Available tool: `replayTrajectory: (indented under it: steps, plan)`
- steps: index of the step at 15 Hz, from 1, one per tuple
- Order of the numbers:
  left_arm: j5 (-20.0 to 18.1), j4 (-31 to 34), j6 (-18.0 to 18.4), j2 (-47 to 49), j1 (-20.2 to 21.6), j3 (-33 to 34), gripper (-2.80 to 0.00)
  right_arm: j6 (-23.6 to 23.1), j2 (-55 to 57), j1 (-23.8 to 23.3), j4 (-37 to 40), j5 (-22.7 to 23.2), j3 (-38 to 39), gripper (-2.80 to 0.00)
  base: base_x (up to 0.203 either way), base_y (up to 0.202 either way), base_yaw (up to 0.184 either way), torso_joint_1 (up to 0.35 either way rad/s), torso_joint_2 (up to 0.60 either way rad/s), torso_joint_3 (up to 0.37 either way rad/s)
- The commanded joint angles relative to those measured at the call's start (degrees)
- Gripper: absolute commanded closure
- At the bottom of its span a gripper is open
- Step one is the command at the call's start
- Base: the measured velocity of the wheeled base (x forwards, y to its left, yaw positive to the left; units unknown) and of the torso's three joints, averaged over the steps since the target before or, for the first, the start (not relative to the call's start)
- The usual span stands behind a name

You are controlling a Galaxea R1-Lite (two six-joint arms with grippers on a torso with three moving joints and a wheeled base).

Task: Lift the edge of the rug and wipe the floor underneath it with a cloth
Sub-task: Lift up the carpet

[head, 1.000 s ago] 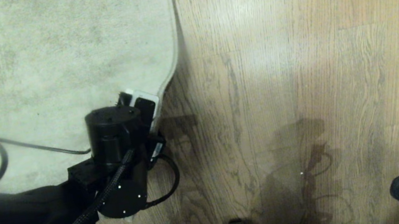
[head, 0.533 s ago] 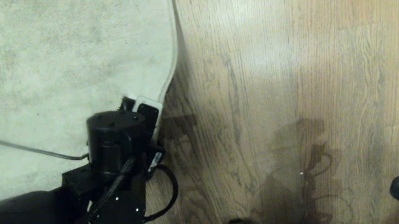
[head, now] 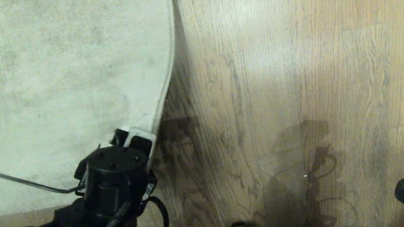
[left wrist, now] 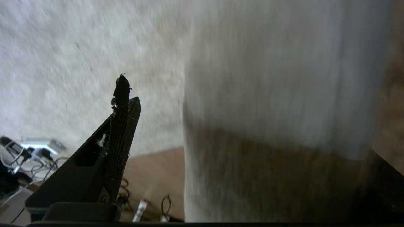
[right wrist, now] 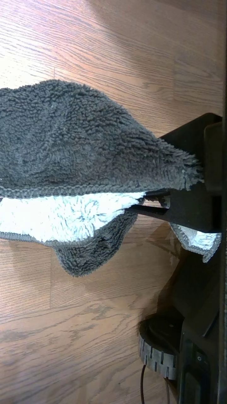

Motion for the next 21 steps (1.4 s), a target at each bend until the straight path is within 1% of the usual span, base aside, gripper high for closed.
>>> replayTrajectory:
  steps: [1, 2, 6, 7, 15, 19, 21]
  plan:
    - [0.4, -0.1, -1.2, -0.5, -0.6, 3.4, -2.8, -0.1, 0.1, 0.0, 0.0, 0.0, 0.0, 0.0, 0.0, 0.0, 0.0, 0.0, 0.0, 0.0]
    - [0.5, -0.1, -1.7, -0.6, -0.8, 4.1, -2.8, -0.1, 0.1, 0.0, 0.0, 0.0, 0.0, 0.0, 0.0, 0.0, 0.0, 0.0, 0.0, 0.0]
    - [1.1, -1.3, -1.7, -0.4, -0.9, 4.4, -2.8, -0.1, 0.1, 0.0, 0.0, 0.0, 0.0, 0.0, 0.0, 0.0, 0.0, 0.0, 0.0, 0.0]
    - [1.1, -1.3, -1.7, -0.4, -0.9, 4.4, 0.0, -0.1, 0.1, 0.0, 0.0, 0.0, 0.0, 0.0, 0.0, 0.0, 0.0, 0.0, 0.0, 0.0]
    - [0.2, -0.8, -1.7, -2.2, -0.9, 3.8, 0.0, -0.1, 0.1, 0.0, 0.0, 0.0, 0.0, 0.0, 0.0, 0.0, 0.0, 0.0, 0.0, 0.0]
    - [0.2, -0.8, -1.7, -3.6, 0.0, 3.6, 0.0, -0.1, 0.1, 0.0, 0.0, 0.0, 0.0, 0.0, 0.0, 0.0, 0.0, 0.0, 0.0, 0.0]
    - [0.2, -0.7, -1.7, -4.3, 0.6, 2.3, 0.0, -0.1, 0.1, 0.0, 0.0, 0.0, 0.0, 0.0, 0.0, 0.0, 0.0, 0.0, 0.0, 0.0]
